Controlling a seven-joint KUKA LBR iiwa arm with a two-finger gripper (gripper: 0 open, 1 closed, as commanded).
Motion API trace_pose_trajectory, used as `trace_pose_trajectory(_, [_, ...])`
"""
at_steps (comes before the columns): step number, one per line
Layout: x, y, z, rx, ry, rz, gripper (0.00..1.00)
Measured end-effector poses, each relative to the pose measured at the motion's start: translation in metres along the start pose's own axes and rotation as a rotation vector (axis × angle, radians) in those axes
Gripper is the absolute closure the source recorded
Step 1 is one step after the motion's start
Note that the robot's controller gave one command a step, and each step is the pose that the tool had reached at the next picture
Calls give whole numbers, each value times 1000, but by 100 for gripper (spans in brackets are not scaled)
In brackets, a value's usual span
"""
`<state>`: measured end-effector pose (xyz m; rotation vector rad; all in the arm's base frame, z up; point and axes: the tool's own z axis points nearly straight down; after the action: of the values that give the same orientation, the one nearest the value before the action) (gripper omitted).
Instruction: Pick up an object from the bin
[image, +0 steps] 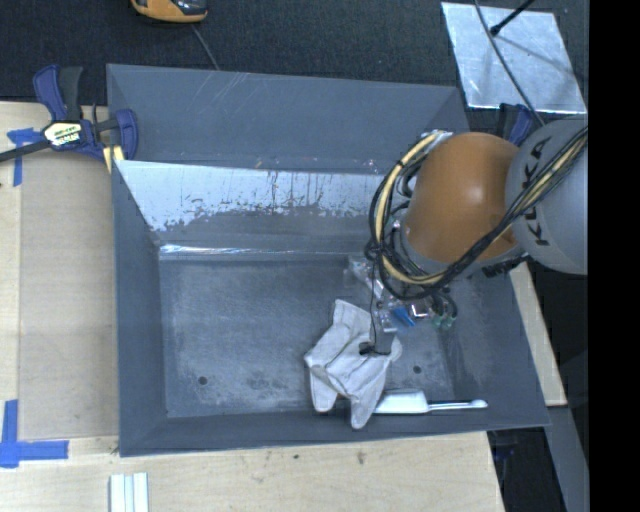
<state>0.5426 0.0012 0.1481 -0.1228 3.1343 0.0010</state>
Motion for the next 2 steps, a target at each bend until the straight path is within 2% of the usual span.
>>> trace_pose_trajectory(1, [-4,-5,10,1,2,-185,0])
trace_pose_trajectory(2, [-16,-7,75,1,-5,-242,100])
